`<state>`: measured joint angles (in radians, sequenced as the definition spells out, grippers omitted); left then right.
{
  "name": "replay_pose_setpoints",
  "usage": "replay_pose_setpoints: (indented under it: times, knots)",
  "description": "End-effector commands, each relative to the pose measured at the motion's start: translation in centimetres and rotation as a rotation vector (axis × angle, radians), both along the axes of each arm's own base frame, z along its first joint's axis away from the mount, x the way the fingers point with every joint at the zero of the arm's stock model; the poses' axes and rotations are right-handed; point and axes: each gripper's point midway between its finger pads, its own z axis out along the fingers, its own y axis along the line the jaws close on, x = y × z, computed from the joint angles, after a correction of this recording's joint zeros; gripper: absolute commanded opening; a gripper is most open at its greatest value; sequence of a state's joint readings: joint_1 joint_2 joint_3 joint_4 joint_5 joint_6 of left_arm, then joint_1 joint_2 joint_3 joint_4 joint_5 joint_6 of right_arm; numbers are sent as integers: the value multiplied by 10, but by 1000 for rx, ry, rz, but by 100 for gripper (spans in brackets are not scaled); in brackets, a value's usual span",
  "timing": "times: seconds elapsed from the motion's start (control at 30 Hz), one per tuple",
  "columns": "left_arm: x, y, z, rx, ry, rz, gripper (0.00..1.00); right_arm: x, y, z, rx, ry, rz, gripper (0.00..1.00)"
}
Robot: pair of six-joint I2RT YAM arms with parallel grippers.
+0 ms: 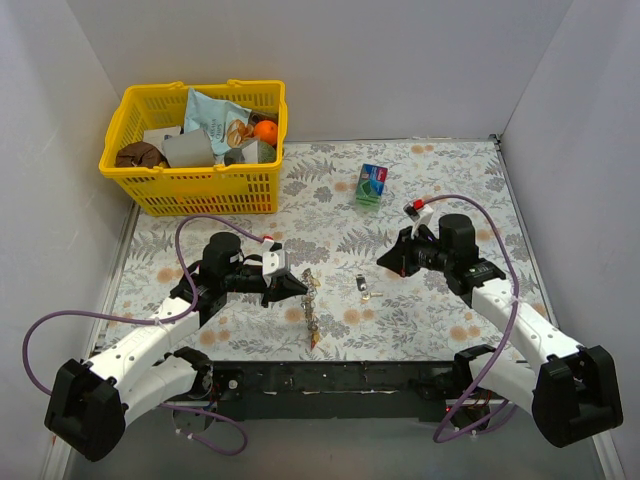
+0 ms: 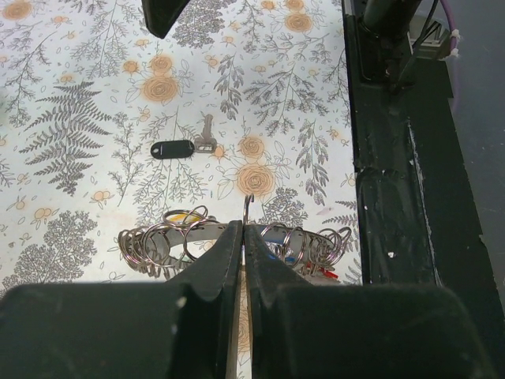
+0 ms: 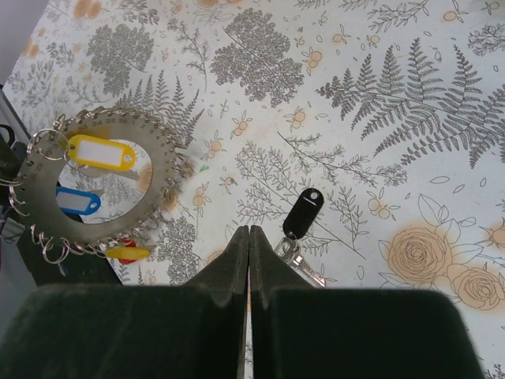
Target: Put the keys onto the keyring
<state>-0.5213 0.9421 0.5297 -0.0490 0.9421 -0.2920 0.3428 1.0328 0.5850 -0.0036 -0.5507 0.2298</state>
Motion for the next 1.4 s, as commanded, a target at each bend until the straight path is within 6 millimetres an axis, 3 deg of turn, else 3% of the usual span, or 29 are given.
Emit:
replay_pose_setpoints:
  times: [0.0,0.1,0.23,0.33,0.5,0.67,1.37]
  knots:
    - [3,-2,10,-16,-43,-3,0,6,-2,-5,-65,-9,-8,1]
    - [4,-3,10,-14,-38,-3,0,6,-4,-21,-136,27,-19,7]
    - [5,-3,9,-9,-33,-2,0,0,5,-36,-189,63,13,46]
    - [5,-2,8,-4,-35,4,0,-4,10,-54,-218,137,23,57]
    - [6,-1,6,1,-35,7,0,-8,15,-82,-250,273,22,59]
    - [6,-2,6,3,-34,7,0,-8,18,-97,-267,339,6,56]
    - [5,-3,4,5,-25,-7,0,-8,36,-105,-218,403,57,38]
